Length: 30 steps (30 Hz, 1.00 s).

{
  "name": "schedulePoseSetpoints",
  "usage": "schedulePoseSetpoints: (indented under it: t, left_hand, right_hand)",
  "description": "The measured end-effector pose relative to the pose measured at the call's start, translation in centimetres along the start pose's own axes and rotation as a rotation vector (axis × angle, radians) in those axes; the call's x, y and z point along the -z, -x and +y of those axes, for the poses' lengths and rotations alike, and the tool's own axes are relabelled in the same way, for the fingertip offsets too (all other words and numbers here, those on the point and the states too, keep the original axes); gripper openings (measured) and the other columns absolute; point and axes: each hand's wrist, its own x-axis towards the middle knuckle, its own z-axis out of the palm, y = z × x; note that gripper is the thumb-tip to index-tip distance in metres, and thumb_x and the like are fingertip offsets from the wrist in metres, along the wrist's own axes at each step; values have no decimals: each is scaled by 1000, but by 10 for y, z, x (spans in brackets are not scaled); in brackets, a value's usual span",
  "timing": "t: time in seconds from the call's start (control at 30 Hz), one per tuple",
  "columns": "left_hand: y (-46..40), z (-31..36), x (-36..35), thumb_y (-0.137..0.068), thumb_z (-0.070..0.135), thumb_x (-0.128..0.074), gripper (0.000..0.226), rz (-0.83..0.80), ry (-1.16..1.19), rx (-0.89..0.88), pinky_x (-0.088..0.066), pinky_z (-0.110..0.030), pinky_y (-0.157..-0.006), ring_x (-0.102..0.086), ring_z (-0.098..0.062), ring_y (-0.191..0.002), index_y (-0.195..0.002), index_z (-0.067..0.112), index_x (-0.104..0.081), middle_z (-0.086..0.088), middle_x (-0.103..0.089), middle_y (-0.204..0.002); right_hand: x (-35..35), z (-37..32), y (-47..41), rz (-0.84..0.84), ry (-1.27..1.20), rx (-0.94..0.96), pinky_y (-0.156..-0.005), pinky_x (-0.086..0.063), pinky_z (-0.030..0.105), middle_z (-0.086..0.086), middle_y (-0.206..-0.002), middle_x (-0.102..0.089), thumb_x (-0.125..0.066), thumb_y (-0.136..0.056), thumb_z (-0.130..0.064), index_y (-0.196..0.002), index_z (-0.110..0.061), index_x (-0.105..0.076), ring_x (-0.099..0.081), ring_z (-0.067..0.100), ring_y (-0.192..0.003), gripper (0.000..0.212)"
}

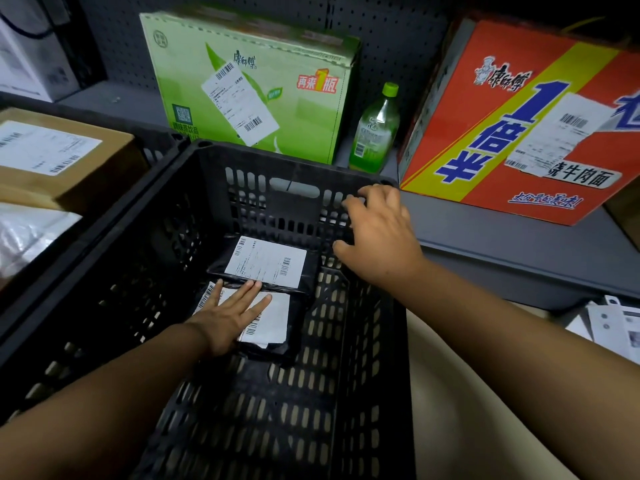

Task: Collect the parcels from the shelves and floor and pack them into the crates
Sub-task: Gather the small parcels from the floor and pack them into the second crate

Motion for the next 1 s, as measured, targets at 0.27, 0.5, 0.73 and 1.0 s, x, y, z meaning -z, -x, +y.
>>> schedulePoseSetpoints:
  t: [0.27, 0.5, 0.73, 1.0]
  left_hand:
    - [7, 1, 4, -91, 29, -50, 102, -16, -134, 76, 19, -71, -96, 48, -28, -121, -123, 34, 47, -5, 47, -137]
    - [3, -8, 3, -86, 54, -51, 102, -76, -41, 35, 12, -71, -101, 47, -27, -124, -129, 37, 40, -1, 48, -136]
    - [2, -4, 11, -89, 45, -53, 97, -100, -99, 56, 5, -72, -103, 40, -29, -132, -141, 34, 28, -3, 45, -140]
    - [14, 24, 56, -77, 74, -43, 99, 93, -116, -24, 6, -56, -112, 15, -19, -144, -147, 34, 14, -1, 21, -156]
  right_hand:
    - [1, 0, 1, -5, 6, -20, -105, -27, 44, 11, -138, -34, -59, -81, -40, -129, -13, -46, -18, 31, -133, 57]
    - [-2, 0, 1, 15, -4, -15, -105, -27, 43, 11, -137, -36, -59, -80, -38, -126, -14, -49, -19, 29, -132, 54]
    - [0, 1, 0, 54, -53, -23, -103, -29, 41, 9, -134, -40, -58, -82, -34, -127, -12, -50, -25, 29, -128, 50]
    - [14, 12, 15, 244, -322, -93, -99, -31, 36, 2, -126, -48, -59, -83, -27, -125, -18, -55, -37, 23, -122, 43]
